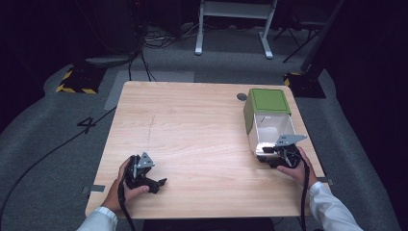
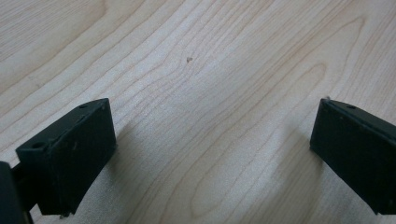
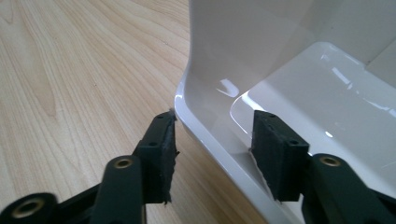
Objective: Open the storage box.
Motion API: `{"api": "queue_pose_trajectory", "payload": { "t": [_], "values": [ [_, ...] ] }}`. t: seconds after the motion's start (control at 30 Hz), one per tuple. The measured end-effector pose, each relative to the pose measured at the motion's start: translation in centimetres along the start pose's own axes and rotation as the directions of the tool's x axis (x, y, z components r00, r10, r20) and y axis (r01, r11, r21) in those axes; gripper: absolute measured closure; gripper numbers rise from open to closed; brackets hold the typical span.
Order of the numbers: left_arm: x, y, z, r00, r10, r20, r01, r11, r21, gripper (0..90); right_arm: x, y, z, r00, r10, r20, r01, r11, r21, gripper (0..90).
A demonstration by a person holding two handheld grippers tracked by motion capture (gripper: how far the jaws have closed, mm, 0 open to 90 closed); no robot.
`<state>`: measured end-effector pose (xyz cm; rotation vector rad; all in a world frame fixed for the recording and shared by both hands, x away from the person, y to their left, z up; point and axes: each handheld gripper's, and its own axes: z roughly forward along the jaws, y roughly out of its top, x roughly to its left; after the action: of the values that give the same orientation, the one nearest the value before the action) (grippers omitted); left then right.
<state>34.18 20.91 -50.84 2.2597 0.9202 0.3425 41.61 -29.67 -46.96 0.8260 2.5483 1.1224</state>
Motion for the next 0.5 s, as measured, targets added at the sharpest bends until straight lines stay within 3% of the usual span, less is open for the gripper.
{"api": "queue_pose_trajectory", "payload": {
  "t": [0.27,0.5],
  "values": [
    [0.0,0.0,0.0,1.0,-0.001,0.001,0.001,1.0,0.0,0.5,-0.2,0.6,-1.2,0.9995,-0.01,0.029,0.011,0.999,-0.032,41.2],
    [0.0,0.0,0.0,1.0,0.0,0.0,0.0,1.0,0.0,0.5,0.1,1.5,-2.3,0.9972,-0.052,0.053,0.054,0.998,-0.035,34.9]
  ]
}}
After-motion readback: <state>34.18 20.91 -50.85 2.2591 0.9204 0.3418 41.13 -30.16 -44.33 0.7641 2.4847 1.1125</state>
